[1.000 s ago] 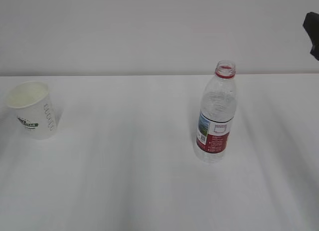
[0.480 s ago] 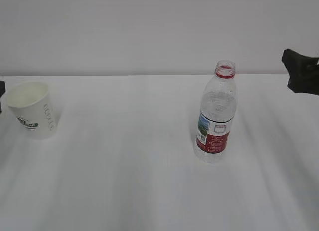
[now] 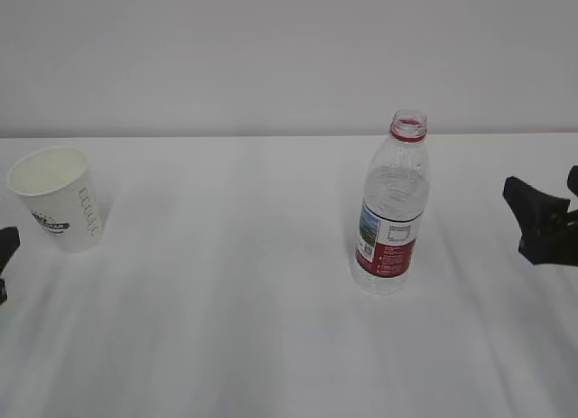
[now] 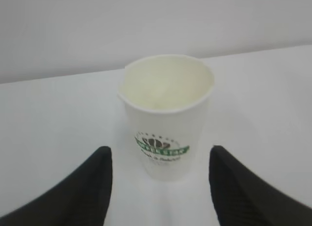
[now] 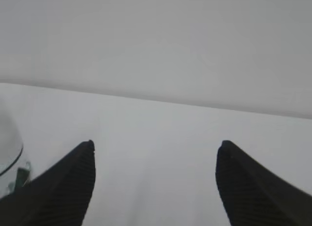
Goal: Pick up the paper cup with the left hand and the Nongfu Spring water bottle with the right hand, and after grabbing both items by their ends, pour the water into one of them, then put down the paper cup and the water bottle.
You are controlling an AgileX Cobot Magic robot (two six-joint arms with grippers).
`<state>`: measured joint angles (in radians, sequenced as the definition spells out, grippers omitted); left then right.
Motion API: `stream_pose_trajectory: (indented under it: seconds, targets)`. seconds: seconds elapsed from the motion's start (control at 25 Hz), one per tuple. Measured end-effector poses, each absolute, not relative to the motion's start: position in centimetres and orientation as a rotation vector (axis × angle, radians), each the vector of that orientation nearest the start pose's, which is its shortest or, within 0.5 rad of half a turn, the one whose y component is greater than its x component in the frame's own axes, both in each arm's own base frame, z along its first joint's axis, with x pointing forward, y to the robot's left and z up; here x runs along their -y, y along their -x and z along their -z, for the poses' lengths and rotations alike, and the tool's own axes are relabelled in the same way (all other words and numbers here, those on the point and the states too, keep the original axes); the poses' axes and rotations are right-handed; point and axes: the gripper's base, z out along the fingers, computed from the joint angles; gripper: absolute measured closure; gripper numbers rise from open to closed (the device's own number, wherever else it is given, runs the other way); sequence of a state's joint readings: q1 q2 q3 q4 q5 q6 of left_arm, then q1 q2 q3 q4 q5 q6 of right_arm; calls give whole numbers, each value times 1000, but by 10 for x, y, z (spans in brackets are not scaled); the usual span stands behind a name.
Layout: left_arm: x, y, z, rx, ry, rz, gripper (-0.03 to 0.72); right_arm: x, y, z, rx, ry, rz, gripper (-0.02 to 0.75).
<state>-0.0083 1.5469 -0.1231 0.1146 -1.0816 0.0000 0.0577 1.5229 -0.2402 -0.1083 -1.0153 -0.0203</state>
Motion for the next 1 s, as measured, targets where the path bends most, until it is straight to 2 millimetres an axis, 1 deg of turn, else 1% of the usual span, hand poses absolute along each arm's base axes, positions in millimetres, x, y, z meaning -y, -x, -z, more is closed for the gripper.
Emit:
stream_pose_trajectory:
  seconds: [0.08,0.24,0.4,0.6,0.76,1.0]
  targets:
    - [13,-189,-136,-1854,-136,90,228,-23,-216,-157,-1742,206,-84,155]
    - [15,-171,-119,-1956,-151,125,228,-25,-196,-137,-1826,249,-117,155]
    - [20,-168,-115,-1978,-199,168,228,-29,-183,-127,-1880,309,-157,155]
    - [25,-166,-115,-1970,-258,216,228,-35,-175,-124,-1888,386,-205,155]
    - [27,-166,-115,-1974,-248,255,231,-36,-175,-124,-1884,395,-211,155]
    - [28,-166,-115,-1970,-250,267,240,-37,-175,-124,-1883,405,-217,155]
